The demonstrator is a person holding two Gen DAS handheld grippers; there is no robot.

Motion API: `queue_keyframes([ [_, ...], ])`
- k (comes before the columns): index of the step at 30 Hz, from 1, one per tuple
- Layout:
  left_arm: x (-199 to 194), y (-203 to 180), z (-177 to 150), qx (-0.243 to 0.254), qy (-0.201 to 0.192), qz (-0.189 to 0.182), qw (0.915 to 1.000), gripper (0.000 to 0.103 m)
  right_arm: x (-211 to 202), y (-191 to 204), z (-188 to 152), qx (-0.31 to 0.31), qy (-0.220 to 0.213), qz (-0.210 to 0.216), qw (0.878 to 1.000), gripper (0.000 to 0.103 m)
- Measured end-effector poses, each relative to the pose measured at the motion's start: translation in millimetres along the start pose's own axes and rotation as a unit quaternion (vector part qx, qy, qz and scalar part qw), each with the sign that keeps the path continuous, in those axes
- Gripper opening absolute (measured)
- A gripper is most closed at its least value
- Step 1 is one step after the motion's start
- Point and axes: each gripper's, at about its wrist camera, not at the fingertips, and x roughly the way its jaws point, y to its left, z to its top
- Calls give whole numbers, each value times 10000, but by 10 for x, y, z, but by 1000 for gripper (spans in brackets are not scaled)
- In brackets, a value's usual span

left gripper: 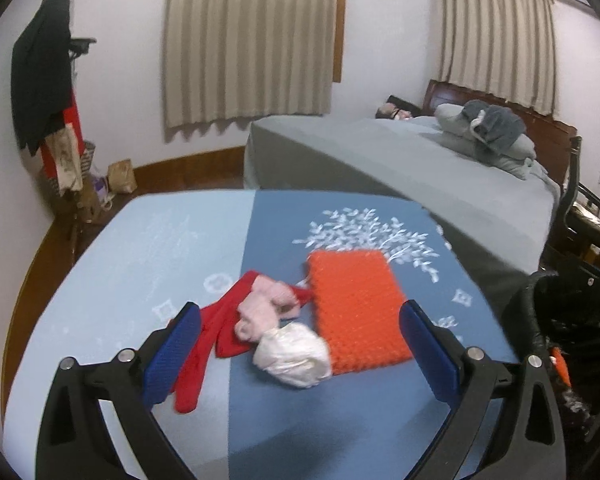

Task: Collect trash
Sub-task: 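Move both open tools back over the table items, then grasp the crumpled white tissue with the left tool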

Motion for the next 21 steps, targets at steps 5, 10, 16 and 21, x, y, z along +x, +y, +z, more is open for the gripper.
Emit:
queue_keyframes([
  [5, 193, 60, -106, -106, 222, -2, 9997, 93, 202, 174, -69, -92, 142, 4, 9999, 98],
  [10, 326, 119, -176, -186, 390, -36, 9991, 89, 347, 272, -132, -156, 290, -2, 9995, 98],
  [16, 437, 162, -214, -350, 515, -101, 9980, 86, 438, 310, -184, -239, 422, 3, 9988, 98],
  [21, 525, 127, -235, -370, 670, -155, 9969, 78, 490, 343, -221, -291, 500, 38, 9983, 98],
])
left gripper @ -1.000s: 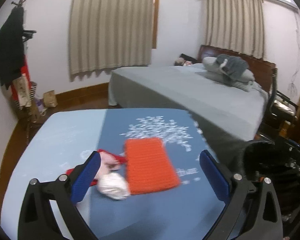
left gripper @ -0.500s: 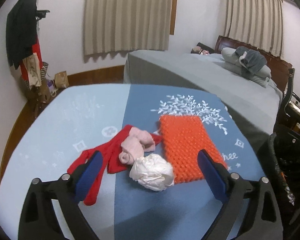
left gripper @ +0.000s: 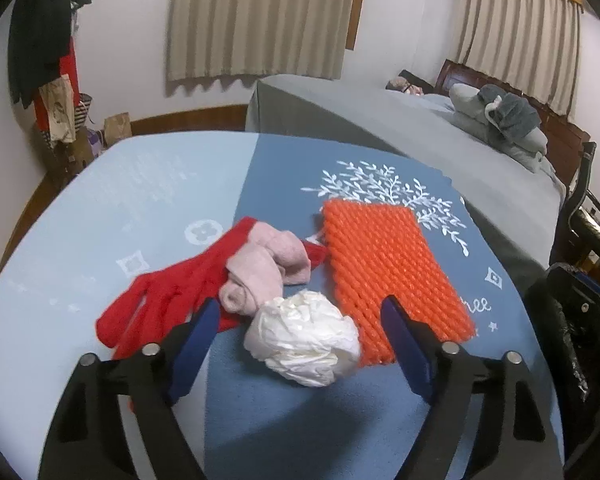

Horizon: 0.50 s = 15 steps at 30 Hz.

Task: Collect trash
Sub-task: 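Grasp the crumpled white tissue with the left tool, then lower the right tool onto the orange foam net and close it while the left tool holds the tissue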

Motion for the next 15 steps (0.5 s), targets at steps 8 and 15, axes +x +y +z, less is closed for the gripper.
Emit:
queue_keyframes([
  [8, -2, 52, 3, -61, 42, -40, 10000, 45, 56, 39, -46, -36, 96, 31, 9999, 98],
  [15, -191, 66, -33, 17, -87, -79, 9999, 40, 121, 68, -81, -54, 196, 27, 9998, 98],
])
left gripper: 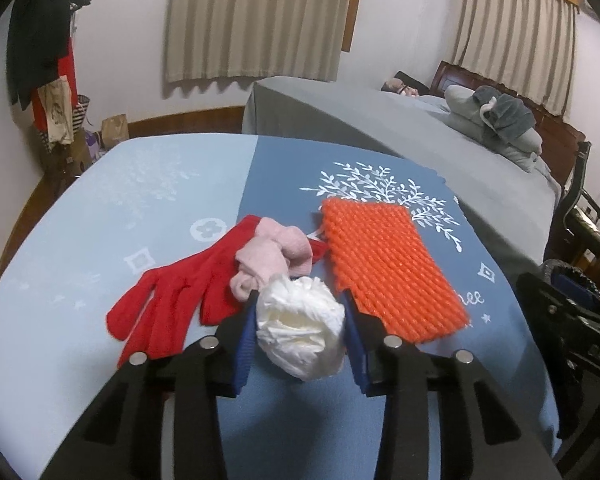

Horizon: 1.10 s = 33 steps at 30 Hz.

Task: Collect trash
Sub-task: 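Lower the right tool onto the orange foam net and close it while the left tool holds the tissue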

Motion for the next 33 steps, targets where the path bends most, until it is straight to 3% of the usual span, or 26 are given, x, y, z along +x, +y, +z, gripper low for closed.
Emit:
queue_keyframes([
  [15, -210, 161, 84, 53, -369, 111, 9992, 39, 289, 345, 32, -150, 186, 166, 9996, 96],
  [19, -218, 180, 116, 56, -428, 139, 9990, 39, 383, 440, 33, -221, 337, 228, 9989, 83],
  [24, -216, 221, 127, 76, -464, 182, 9987, 39, 485, 549, 28, -330, 509, 275, 9978, 79],
  [27, -213, 225, 127, 70, -471, 199, 9987, 39, 548, 590, 17, -395, 657, 316, 9966, 70],
  [31, -224, 251, 136, 29, -486, 209, 9986, 39, 623, 631, -3, -443, 842, 443, 9945, 52],
  [33, -227, 249, 141, 43, -486, 210, 9986, 39, 627, 662, -8, -507, 867, 536, 9935, 37],
])
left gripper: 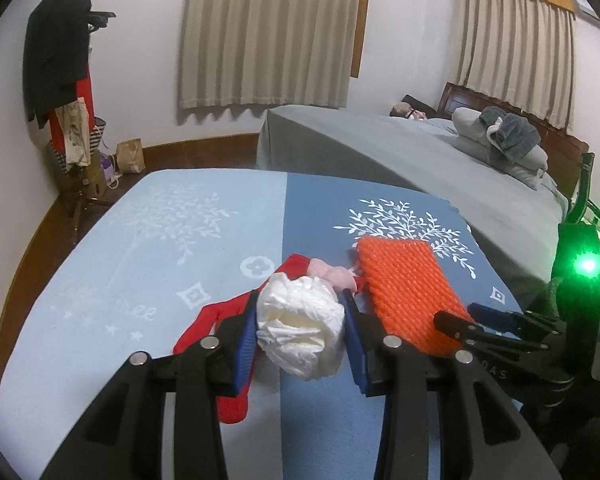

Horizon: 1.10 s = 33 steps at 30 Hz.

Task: Collect trash
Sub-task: 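Lower the right tool onto the orange foam net and close it while the left tool holds the tissue, then carry the tissue and foam net over the black bin and open both tools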

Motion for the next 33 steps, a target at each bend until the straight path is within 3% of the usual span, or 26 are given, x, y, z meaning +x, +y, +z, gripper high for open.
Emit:
queue_keyframes([
  [2, -1, -10, -3, 22, 11, 17, 10000, 39, -12, 48, 0, -108, -17, 74, 9999, 21],
  [5, -22, -33, -1, 37, 16, 23, 10000, 39, -67, 75, 2, -159, -77, 127, 9998, 12],
  [15, -109, -202, 63, 100, -53, -51, 9999, 39, -467, -112, 105, 92, -426, 260, 9987, 12],
  [33, -357, -768, 286, 399, -334, -422, 9978, 39, -1143, -560, 108, 381, -959, -18, 9947, 12],
])
